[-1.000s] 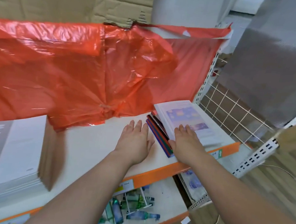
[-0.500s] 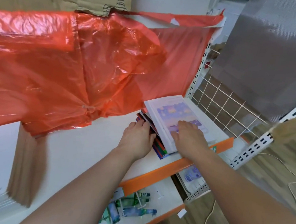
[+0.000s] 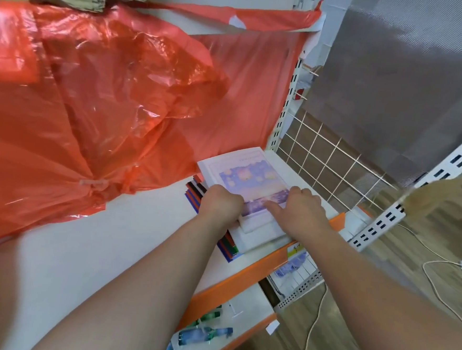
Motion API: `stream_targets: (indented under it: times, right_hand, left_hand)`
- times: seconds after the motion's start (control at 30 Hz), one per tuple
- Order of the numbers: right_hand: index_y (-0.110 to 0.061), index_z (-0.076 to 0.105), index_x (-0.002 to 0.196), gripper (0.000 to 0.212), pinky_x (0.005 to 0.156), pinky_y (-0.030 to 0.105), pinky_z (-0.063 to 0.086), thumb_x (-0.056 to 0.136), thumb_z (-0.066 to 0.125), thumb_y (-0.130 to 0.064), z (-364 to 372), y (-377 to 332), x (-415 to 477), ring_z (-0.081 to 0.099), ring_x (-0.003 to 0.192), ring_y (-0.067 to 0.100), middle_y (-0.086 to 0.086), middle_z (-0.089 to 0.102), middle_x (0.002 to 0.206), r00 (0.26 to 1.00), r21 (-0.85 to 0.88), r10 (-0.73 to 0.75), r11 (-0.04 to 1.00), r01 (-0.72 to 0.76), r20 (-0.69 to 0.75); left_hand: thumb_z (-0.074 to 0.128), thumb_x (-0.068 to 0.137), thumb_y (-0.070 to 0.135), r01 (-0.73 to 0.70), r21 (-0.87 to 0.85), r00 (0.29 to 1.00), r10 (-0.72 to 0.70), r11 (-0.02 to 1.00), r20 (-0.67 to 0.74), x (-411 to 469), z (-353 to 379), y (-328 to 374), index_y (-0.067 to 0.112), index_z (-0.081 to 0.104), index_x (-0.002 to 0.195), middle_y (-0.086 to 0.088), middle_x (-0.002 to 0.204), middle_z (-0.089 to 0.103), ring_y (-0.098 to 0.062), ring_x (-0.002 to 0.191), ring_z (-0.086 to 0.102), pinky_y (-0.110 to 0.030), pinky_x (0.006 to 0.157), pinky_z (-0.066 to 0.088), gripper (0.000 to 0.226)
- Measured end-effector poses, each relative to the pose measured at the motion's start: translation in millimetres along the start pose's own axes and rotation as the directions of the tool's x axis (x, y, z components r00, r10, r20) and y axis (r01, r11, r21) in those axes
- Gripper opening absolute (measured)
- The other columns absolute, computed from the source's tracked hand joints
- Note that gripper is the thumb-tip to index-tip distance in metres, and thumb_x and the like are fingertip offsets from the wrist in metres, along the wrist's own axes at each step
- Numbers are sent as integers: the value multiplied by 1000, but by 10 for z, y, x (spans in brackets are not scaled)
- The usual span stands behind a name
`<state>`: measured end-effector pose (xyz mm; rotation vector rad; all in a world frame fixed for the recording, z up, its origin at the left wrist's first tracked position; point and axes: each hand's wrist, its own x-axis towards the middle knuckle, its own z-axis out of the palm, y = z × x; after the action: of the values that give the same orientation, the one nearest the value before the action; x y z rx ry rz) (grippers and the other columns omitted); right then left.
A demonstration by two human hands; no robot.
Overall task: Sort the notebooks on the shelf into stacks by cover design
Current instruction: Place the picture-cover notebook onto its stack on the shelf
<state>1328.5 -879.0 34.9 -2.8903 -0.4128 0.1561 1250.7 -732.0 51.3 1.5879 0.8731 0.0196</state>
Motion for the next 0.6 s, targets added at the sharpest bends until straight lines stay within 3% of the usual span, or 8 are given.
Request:
stream_targets:
  times: [0.1,0.17,0.27,0.37,0.43,0.5,0.6]
  right_hand:
    - [-6,47,120,68,97,43,41,86,53,-65,-21,2,46,45,118,38,17,49,123,998,87,63,994,-64,15]
    - [-6,50,116,65,94,42,42,87,51,-63,-5,12,73,48,115,39,18,51,120,994,156,101,982,-106,37]
    - [-4,52,113,64,90,41,45,90,45,-63,23,48,88,53,109,39,19,54,116,991,222,125,966,-133,49]
    - [-4,53,110,62,73,34,43,91,43,-62,-57,68,88,56,96,33,17,58,109,989,330,130,932,-147,72]
    - [-6,54,103,51,62,31,44,92,47,-55,-167,42,43,59,82,29,12,60,98,987,506,119,848,-160,111]
    - [-10,57,86,35,46,29,46,95,49,-44,-300,-42,-66,59,64,25,8,60,79,989,684,68,717,-138,128]
    - [-18,59,76,27,39,25,42,96,50,-33,-401,-222,-272,57,57,22,4,58,69,996,748,-32,663,-43,86]
  left_hand:
    - [57,84,6,44,-36,998,-43,998,42,-1,31,43,7,58,80,-16,76,58,-32,66,59,-39,62,54,4]
    - [61,89,9,84,-92,993,-76,992,88,-35,52,75,5,60,93,-17,93,65,-34,79,68,-49,68,61,5]
    - [58,95,8,134,-223,984,-104,966,143,-113,63,124,9,52,110,-13,110,58,-37,88,67,-50,60,61,16]
    - [56,96,7,119,-315,984,-70,942,162,-170,-6,110,10,52,116,-14,116,61,-40,89,69,-53,60,60,20]
    - [54,98,6,109,-362,982,-45,926,182,-243,-74,89,10,53,117,-14,116,65,-39,88,71,-56,65,60,19]
    - [52,99,6,89,-397,981,-12,913,192,-348,-167,79,11,53,118,-13,114,67,-37,88,72,-53,64,60,19]
    - [52,99,8,6,-361,994,35,933,107,-503,-343,36,13,55,117,-10,109,69,-29,85,70,-36,52,58,19]
